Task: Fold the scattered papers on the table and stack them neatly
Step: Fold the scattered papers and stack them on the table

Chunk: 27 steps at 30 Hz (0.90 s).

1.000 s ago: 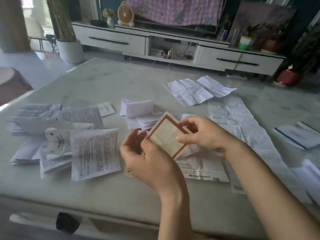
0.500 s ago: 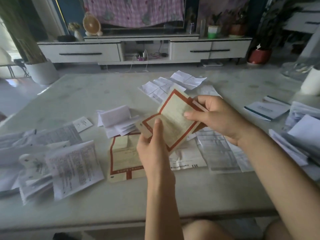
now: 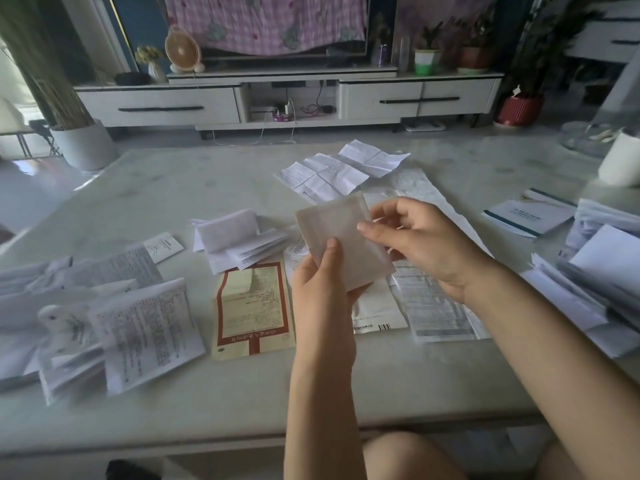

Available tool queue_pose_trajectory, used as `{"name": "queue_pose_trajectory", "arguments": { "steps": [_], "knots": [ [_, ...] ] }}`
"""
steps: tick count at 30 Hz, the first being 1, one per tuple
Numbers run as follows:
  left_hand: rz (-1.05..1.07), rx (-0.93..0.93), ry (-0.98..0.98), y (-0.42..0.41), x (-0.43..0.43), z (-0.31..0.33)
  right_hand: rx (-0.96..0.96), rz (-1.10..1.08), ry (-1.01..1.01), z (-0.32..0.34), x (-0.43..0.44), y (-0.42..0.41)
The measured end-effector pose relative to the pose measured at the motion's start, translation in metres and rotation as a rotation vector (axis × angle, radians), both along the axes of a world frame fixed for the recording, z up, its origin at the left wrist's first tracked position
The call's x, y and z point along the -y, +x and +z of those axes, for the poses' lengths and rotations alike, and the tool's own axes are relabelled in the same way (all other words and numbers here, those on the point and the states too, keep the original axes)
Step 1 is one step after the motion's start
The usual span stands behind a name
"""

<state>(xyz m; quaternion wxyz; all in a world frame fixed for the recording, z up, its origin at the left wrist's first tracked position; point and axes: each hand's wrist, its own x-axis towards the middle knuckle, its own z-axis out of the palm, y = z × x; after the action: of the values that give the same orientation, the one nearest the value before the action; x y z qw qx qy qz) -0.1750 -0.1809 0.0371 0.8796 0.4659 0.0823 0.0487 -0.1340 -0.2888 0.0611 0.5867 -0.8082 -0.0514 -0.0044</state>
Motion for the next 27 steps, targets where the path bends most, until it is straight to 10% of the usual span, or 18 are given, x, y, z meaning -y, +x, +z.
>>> {"name": "queue_pose_trajectory", "arguments": {
  "steps": [10,20,27],
  "knots": [
    [-0.035,-0.076,0.016,-0.001,-0.002,-0.001,-0.014,-0.008,0.17,0.001,0.001,0.003],
    [0.104,0.126,0.684,0.002,-0.009,-0.009,-0.022,0.315,-0.285,0.005,0.015,-0.003],
    [0.298,0.076,0.52,0.002,-0.008,-0.012,-0.045,0.259,-0.286,0.009,0.027,0.004]
  ]
}}
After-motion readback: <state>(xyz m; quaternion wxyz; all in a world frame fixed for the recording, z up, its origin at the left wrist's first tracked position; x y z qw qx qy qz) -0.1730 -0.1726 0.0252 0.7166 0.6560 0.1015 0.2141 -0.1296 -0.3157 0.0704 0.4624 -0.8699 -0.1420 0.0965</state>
